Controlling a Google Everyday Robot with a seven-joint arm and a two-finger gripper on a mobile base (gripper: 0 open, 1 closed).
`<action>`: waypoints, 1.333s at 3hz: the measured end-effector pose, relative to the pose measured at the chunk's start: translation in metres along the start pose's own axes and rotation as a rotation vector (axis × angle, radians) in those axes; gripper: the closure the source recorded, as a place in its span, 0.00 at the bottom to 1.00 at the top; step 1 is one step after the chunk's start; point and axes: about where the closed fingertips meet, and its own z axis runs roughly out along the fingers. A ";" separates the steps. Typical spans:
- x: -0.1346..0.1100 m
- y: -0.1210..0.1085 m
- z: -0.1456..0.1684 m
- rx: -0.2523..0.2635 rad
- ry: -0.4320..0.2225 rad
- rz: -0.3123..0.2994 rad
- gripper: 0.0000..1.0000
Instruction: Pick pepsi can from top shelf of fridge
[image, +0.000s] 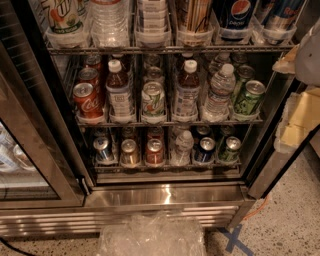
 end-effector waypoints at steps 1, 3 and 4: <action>0.000 0.000 0.000 0.000 0.000 0.000 0.00; -0.018 0.011 0.025 0.010 -0.246 0.290 0.00; -0.049 0.003 0.040 0.016 -0.406 0.480 0.00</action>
Offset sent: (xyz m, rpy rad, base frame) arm 0.0097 0.0114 -0.0039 0.2806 -0.0960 -0.1601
